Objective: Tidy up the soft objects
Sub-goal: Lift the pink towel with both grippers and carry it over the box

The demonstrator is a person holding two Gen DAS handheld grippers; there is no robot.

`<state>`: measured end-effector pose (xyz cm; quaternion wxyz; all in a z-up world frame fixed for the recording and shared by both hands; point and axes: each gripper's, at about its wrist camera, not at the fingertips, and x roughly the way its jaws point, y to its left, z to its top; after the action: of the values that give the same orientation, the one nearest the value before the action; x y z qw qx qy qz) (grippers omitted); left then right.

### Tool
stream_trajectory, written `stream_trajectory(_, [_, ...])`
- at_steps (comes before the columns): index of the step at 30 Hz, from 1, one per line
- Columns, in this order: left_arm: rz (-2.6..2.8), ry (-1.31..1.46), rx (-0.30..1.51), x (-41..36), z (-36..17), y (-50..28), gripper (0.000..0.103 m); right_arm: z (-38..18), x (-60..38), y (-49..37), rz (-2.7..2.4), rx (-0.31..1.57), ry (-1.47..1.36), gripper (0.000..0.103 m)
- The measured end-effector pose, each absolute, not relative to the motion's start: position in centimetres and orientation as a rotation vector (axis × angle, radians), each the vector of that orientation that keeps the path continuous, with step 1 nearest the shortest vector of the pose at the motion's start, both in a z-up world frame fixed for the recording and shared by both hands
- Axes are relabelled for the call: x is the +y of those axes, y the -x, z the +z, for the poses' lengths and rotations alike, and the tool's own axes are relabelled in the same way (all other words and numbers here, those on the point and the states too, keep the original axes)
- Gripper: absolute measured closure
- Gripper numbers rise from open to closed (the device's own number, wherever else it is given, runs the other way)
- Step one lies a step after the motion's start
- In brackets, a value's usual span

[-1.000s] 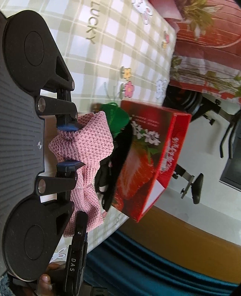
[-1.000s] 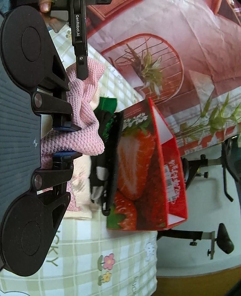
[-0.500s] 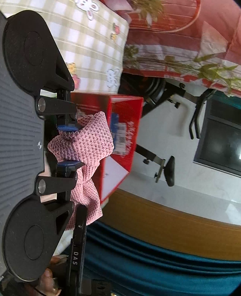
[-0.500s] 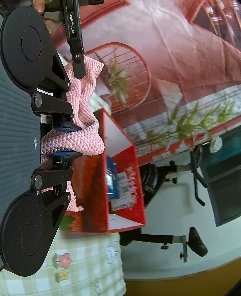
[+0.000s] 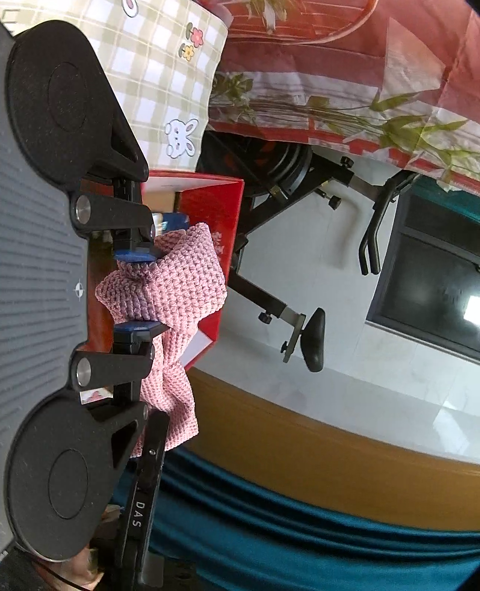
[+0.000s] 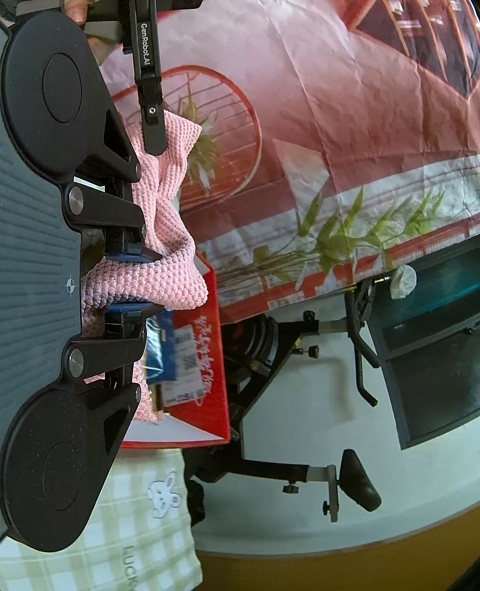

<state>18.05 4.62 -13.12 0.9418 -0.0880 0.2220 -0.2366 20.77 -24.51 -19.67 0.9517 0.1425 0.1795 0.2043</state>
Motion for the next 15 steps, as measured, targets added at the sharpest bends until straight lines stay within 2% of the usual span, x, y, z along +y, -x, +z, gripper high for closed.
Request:
stream_trajectory(10, [-0.454,0.157,0.483,3.8,-13.4,-23.0,0.072,-19.9,-24.0,-26.0,0.372,0.381,-0.246,0.084])
stream_trajectory(15, [-0.440,0.123,0.589,2.2,-14.9,-27.5,0.072,-21.5,-23.9,-30.4,0.315,0.478,-0.243,0.084])
